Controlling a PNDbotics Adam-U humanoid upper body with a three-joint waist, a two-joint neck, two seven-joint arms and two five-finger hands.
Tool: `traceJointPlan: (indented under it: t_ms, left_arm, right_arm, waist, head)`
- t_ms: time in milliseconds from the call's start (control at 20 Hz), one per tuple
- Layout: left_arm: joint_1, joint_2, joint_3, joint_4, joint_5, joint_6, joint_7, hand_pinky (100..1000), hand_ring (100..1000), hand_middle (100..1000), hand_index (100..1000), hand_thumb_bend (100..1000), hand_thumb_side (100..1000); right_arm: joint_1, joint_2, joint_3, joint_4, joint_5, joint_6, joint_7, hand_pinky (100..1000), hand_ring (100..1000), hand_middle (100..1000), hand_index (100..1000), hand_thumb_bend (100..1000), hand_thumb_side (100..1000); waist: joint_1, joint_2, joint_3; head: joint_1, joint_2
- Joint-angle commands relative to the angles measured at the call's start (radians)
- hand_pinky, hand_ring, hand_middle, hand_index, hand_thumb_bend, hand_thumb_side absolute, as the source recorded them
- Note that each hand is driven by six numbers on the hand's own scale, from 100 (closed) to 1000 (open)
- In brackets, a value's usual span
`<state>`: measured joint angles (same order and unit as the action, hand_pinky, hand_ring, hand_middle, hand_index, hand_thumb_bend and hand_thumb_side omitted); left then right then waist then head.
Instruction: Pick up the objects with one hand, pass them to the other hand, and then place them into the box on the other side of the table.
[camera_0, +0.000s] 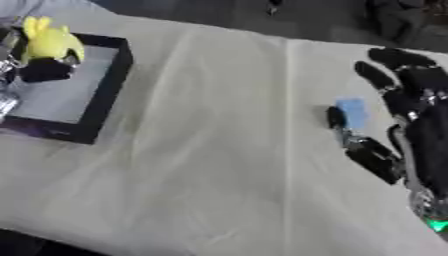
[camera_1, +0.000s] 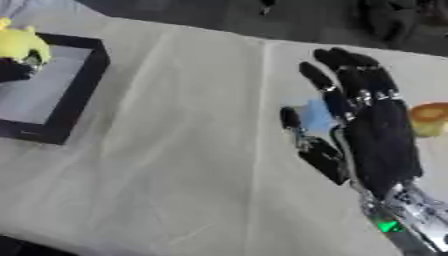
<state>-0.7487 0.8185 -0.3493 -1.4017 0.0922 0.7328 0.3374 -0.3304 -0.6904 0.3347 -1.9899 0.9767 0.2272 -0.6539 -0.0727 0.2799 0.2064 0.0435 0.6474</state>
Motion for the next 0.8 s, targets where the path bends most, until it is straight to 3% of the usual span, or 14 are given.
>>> traceJointPlan:
  t_ms: [50,150,200,300,500,600,800]
  left_arm:
    - [-0.018,0.014,0.032,0.059,-0.066,-0.005,-0.007,695,344,360,463,100,126]
    - [-0.015,0.012,0.033,0.092,-0.124,0.011,-0.024,760,463,470,597,126,123]
    - [-0.015,0.01,0.035,0.102,-0.156,0.018,-0.035,760,463,470,597,126,123]
    - [-0.012,0.007,0.04,0.124,-0.204,0.039,-0.069,875,624,623,807,436,290]
    - [-0.01,0.007,0.047,0.15,-0.304,0.103,-0.147,948,714,683,862,778,425]
    - [-0.009,0.008,0.049,0.152,-0.366,0.124,-0.178,983,739,705,886,829,434]
    - [-0.016,0.008,0.069,0.138,-0.443,0.149,-0.228,988,730,708,896,849,453]
  right_arm:
    - [0.006,-0.051,-0.077,-0.01,-0.082,0.033,-0.04,744,795,773,812,291,254]
    - [0.013,-0.061,-0.113,-0.01,-0.114,0.048,-0.061,739,792,770,809,287,255]
    - [0.016,-0.065,-0.126,-0.01,-0.126,0.051,-0.07,739,792,770,809,287,255]
    - [0.023,-0.071,-0.153,-0.01,-0.146,0.063,-0.084,734,790,769,809,285,257]
    - [0.037,-0.082,-0.201,-0.01,-0.177,0.088,-0.11,729,787,766,806,281,259]
    - [0.042,-0.084,-0.216,-0.01,-0.186,0.094,-0.118,728,787,766,805,279,261]
    - [0.052,-0.084,-0.233,-0.01,-0.194,0.105,-0.132,725,786,764,802,276,264]
  waist:
    - [0.004,-0.012,-0.003]
    - [0.003,-0.011,-0.007]
    - [0.003,-0.01,-0.008]
    - [0.003,-0.01,-0.009]
    - [0.004,-0.009,-0.01]
    - [0.005,-0.009,-0.011]
    - [0.009,-0.008,-0.011]
  head:
    - [0.022,-0.017]
    - [0.033,-0.021]
    - [0.036,-0.022]
    - [0.043,-0.025]
    - [0.051,-0.027]
    - [0.05,-0.026]
    - [0.046,-0.022]
